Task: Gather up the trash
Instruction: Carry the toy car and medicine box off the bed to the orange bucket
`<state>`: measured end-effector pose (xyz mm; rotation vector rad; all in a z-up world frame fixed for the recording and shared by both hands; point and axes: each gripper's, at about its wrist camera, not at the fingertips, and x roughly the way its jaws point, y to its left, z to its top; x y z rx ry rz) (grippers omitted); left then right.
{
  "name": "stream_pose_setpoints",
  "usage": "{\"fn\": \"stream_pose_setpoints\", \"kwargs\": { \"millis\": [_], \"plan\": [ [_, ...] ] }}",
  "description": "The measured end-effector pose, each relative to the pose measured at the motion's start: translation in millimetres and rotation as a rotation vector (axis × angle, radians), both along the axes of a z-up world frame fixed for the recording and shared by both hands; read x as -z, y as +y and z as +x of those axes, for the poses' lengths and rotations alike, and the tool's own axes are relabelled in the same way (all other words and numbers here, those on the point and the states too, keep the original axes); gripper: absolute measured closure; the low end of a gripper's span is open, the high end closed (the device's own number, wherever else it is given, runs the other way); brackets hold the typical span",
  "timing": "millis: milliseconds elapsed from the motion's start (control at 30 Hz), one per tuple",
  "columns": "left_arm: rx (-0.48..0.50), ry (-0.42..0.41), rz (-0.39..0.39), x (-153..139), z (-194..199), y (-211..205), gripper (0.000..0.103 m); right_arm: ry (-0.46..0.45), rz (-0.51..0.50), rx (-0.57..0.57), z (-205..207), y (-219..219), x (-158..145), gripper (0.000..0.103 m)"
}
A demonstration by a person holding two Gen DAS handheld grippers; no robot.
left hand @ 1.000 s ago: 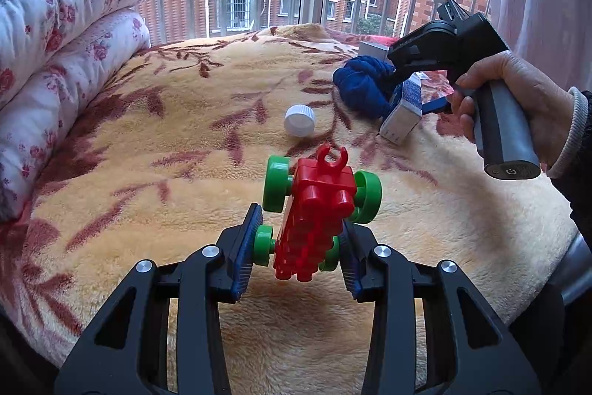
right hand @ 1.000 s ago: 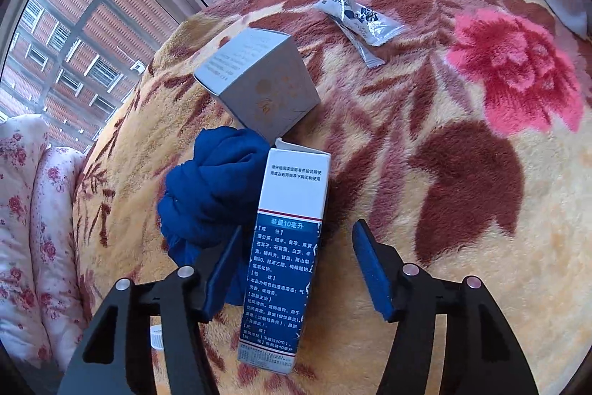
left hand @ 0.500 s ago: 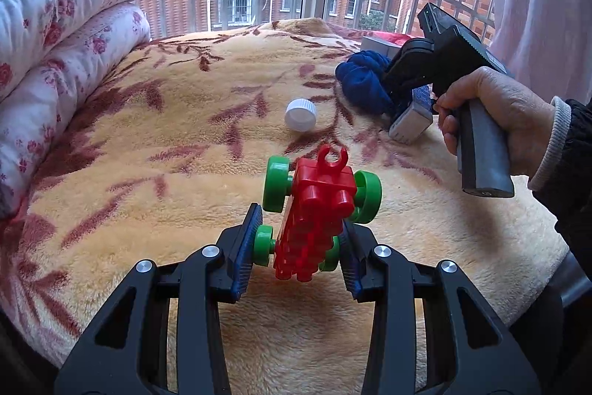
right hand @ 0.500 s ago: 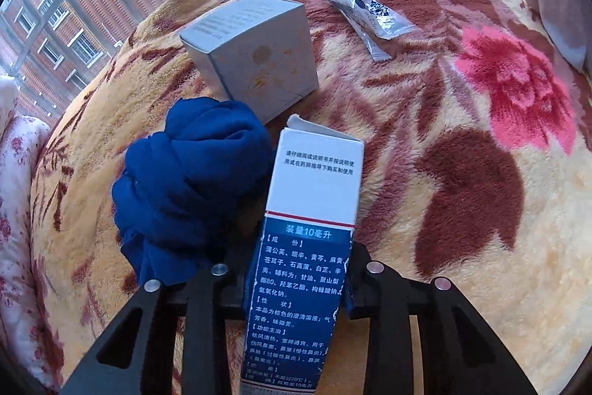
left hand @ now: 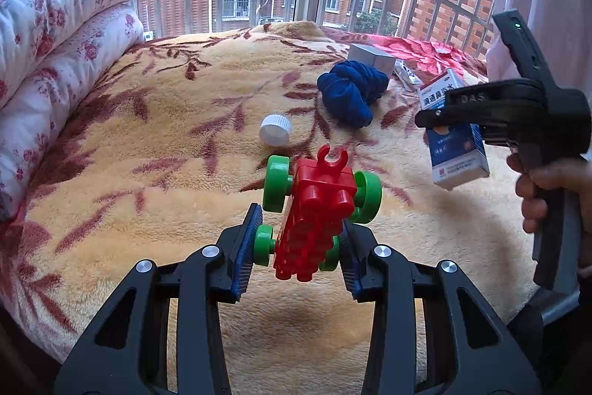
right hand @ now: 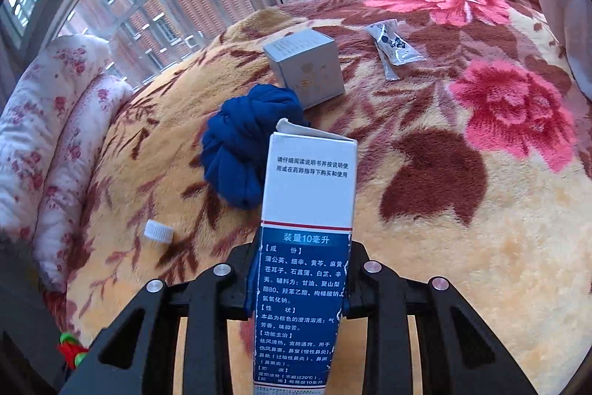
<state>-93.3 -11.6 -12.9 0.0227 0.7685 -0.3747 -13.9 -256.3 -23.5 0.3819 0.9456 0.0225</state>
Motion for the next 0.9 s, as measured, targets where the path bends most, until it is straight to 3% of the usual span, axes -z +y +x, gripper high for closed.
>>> {"fn": "stream_pose_setpoints", "kwargs": {
  "millis": [167, 333, 633, 900],
  "plan": [
    [0.028, -0.001, -0.01, -9.5, -24.5, -10.6, 0.065, -0.093, -0.08, -0.139, -77.6, 12.0, -23.9, 0.072],
    [0.057, -0.017, 0.018, -14.4, -57.2, -19.3, 0.065, -0.13, -0.145, -0.19, -140.1, 18.8, -30.1, 0.072],
    [0.106, 0.021, 0.093, 5.7, -110.9, -18.0, 0.065, -0.151, -0.196, -0.227, -222.1, 35.0, -13.3, 0.072],
    [0.197, 0.085, 0.177, 39.8, -165.8, -7.3, 0.065, -0.109, -0.203, -0.307, -286.3, 59.5, 13.9, 0.072]
  ]
}}
